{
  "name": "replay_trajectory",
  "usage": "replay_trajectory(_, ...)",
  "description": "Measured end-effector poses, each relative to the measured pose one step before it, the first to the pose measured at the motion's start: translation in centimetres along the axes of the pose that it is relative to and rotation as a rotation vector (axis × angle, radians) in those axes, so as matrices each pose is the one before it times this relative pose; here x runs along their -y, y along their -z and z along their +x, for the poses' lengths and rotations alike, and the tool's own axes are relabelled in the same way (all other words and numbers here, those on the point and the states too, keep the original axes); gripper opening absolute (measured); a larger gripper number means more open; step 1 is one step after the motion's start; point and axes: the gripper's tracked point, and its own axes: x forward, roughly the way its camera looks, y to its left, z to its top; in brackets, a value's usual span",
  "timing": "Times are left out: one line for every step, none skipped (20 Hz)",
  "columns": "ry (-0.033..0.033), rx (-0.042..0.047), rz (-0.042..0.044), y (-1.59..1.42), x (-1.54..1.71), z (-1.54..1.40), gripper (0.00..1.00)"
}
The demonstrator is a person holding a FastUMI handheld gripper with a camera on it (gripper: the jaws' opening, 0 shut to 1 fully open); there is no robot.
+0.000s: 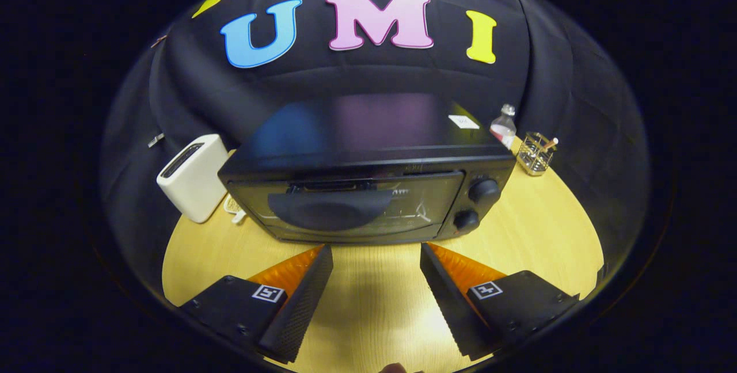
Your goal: Open the toaster oven, put the food inside, and close the toaster oven door.
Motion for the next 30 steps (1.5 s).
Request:
replay_trajectory(0.00137, 0.02335, -0.00991, -1.035, 0.263, -0.215, 1.00)
replay_trajectory(-0.00113, 0.02532, -0.00604, -1.160, 0.214, 0.142, 1.00)
replay_trajectory(-0.00180, 0.02804, -0.00181, -0.866, 0.199, -0.380, 1.00)
replay_trajectory(0.00083, 0.03086, 0.00116, -1.333, 0.508, -0.542, 1.00)
replay_trajectory(0.00088, 0.02989, 0.00337, -1.174, 0.545, -0.701, 1.00)
replay_trajectory(0.00154, 0.02993, 0.00231, -1.230, 0.569, -0.620, 1.00)
replay_trajectory(0.00390, 0.03022, -0.00090, -1.189, 0.636, -0.738, 1.00)
replay_trajectory(0.00811, 0.02986, -0.00347, -1.231, 0.892, -0.571, 1.00)
replay_trajectory(0.00778, 0.03198, -0.00214, -1.235, 0.958, -0.715, 1.00)
replay_trajectory(0.00672, 0.03140, -0.00232, -1.274, 0.878, -0.764, 1.00)
replay_trajectory(0.01005, 0.03068, -0.00342, -1.327, 0.976, -0.717, 1.00)
replay_trajectory(0.01219, 0.03104, -0.00264, -1.256, 0.968, -0.605, 1.00)
replay_trajectory(0.01170, 0.02958, 0.00459, -1.387, 1.053, -0.614, 1.00)
replay_trajectory(0.00804, 0.02854, 0.01040, -1.460, 0.876, -0.404, 1.00)
replay_trajectory(0.00950, 0.02822, 0.01260, -1.454, 0.956, -0.427, 1.00)
replay_trajectory(0.00935, 0.02737, 0.01289, -1.801, 1.020, -0.214, 1.00)
replay_trajectory(0.00874, 0.02668, 0.01199, -1.655, 1.081, -0.299, 1.00)
replay_trajectory(0.00600, 0.02096, 0.01121, -1.386, 1.028, -0.121, 1.00)
replay_trajectory(0.00596, 0.01858, 0.00964, -1.301, 0.996, -0.143, 1.00)
replay_trajectory(0.00372, 0.01870, 0.00677, -1.171, 1.147, -0.116, 1.00)
replay_trajectory(0.00331, 0.01826, 0.00529, -1.212, 1.077, -0.137, 1.00)
replay_trajectory(0.00171, 0.01468, 0.00289, -0.990, 1.008, -0.037, 1.00)
replay_trajectory(-0.00339, 0.01340, -0.00032, -0.820, 0.871, -0.168, 1.00)
replay_trajectory(-0.00675, 0.01002, -0.00318, -0.621, 0.776, -0.098, 1.00)
replay_trajectory(-0.00720, 0.01367, -0.00983, -0.662, 0.799, -0.172, 0.99)
replay_trajectory(-0.00915, 0.01002, -0.01186, -0.598, 0.830, -0.225, 0.99)
replay_trajectory(-0.00807, 0.00979, -0.00983, -0.563, 0.674, -0.147, 0.99)
replay_trajectory(-0.00847, 0.00990, -0.00899, -0.423, 0.515, -0.105, 0.99)
replay_trajectory(-0.00698, 0.00781, -0.00838, -0.413, 0.570, -0.274, 0.99)
replay_trajectory(-0.00232, 0.01342, -0.01015, -0.411, 0.619, 0.191, 0.99)
